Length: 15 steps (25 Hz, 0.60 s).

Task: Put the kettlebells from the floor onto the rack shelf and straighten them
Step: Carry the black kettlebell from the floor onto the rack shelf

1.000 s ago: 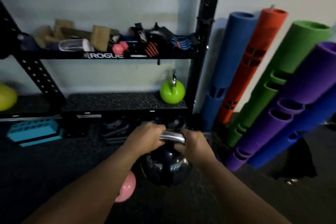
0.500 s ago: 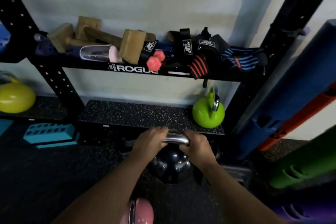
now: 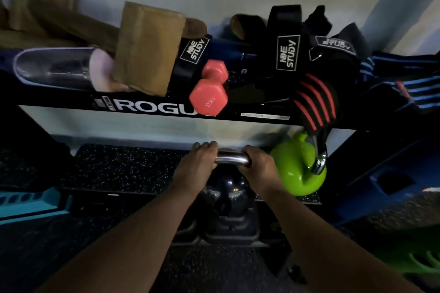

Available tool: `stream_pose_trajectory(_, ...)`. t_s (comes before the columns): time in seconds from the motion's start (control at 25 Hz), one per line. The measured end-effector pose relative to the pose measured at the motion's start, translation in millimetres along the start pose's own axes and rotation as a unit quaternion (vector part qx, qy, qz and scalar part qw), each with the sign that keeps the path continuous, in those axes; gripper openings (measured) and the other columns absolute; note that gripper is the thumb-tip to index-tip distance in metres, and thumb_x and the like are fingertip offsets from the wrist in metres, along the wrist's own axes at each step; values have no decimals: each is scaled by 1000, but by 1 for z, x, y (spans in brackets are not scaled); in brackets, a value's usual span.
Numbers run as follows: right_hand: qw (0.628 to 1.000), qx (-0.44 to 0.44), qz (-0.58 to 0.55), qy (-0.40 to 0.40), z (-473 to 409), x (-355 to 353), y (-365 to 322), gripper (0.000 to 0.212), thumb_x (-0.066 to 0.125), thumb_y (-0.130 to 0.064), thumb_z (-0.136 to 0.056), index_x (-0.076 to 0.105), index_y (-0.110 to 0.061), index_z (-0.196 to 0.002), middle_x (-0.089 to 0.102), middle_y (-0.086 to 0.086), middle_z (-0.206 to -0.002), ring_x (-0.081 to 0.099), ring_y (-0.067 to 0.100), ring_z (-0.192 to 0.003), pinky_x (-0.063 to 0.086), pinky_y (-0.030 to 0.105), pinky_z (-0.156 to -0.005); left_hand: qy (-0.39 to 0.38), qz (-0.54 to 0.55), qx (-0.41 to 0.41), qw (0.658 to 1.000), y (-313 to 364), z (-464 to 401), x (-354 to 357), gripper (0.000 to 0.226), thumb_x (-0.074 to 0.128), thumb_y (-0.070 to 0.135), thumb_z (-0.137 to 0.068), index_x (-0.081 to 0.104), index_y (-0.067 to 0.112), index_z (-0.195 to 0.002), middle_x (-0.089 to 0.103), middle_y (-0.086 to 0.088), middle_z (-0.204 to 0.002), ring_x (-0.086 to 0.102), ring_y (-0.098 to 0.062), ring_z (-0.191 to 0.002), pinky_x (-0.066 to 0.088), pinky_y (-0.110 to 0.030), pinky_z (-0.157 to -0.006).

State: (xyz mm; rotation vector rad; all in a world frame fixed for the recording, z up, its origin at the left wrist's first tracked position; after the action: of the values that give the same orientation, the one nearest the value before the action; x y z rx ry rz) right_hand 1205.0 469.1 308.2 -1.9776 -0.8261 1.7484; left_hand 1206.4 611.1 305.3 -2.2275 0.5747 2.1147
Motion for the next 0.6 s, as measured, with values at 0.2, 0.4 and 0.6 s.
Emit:
stream_pose_trajectory(0.2, 999, -22, 18, 23, -54, 21, 16, 22, 77, -9, -76, 63, -5, -93, 63, 12, -90, 55, 26, -81, 37, 30, -67, 30, -20, 7, 999, -22, -51, 17, 36, 61, 8, -91, 48, 6, -124, 63, -12, -113, 57, -24, -105, 57, -34, -75)
stream_pose_trajectory(0.4, 999, 6, 33, 33, -79, 45, 32, 20, 72, -5, -81, 61, -2, -98, 62, 16, -95, 56, 31, -84, 33, 29, -65, 20, 4, -9, 1000, -43, -80, 38, 37, 54, 7, -95, 43, 6, -131, 59, -15, -119, 55, -28, -109, 57, -33, -76)
stream_pose_trajectory(0.6, 998, 26, 51, 23, -93, 64, 40, 20, 58, -10, -93, 53, -4, -112, 56, 20, -107, 53, 35, -95, 38, 35, -73, 16, 24, -7, 1000, -60, -96, 53, 38, 56, 14, -95, 40, 9, -129, 54, -15, -120, 53, -29, -108, 46, -33, -67)
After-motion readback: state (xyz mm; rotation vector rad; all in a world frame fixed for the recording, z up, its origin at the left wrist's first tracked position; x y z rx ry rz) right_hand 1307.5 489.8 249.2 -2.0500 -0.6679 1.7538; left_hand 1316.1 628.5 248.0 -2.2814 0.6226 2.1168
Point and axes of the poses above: each hand's wrist, its own z-axis away from the middle knuckle, its own x-axis out of the palm, y = z × x, the point moved 10 cm from there along -z, towards the middle knuckle
